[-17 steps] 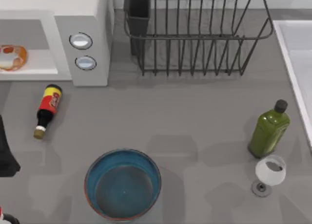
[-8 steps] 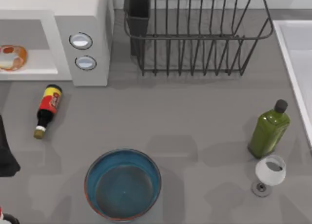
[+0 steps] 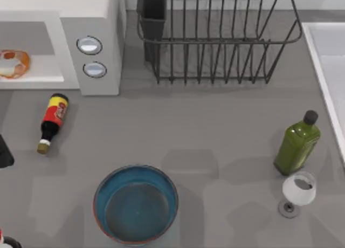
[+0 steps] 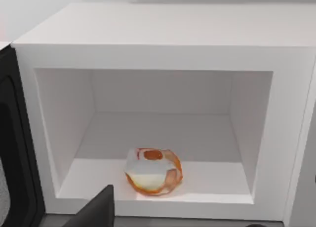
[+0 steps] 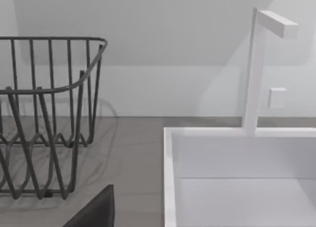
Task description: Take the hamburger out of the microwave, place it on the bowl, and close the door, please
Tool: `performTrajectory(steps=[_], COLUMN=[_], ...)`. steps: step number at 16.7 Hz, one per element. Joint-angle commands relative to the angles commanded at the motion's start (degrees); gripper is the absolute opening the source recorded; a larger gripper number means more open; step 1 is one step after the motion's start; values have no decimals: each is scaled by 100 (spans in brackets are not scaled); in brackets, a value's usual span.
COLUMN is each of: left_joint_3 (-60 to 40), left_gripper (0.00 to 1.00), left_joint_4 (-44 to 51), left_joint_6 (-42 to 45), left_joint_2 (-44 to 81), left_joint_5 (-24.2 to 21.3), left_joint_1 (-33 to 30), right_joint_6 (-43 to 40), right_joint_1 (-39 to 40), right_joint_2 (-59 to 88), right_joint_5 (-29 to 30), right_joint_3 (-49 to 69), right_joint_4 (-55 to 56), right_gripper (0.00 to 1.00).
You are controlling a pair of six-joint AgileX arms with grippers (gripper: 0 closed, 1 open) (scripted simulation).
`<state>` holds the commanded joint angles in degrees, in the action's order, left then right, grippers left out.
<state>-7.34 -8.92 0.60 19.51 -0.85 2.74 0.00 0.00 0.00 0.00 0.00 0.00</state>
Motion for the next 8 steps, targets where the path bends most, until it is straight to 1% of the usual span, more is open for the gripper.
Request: performTrajectory(steps=[4,8], left_joint_3=[-741,-1608], left_gripper=[100,100], left_joint_4=[-909,-1981], left_joint_6=[62,135], left_joint_2=[1985,4309], left_joint_5=[-95,-218], left_joint_1=[258,531], right_joint_6=[0,0], right_joint_1=[0,0], right_joint_2=[0,0], right_joint_5=[0,0], right_joint_3=[0,0], right_joint_4=[0,0], right_gripper=[100,100])
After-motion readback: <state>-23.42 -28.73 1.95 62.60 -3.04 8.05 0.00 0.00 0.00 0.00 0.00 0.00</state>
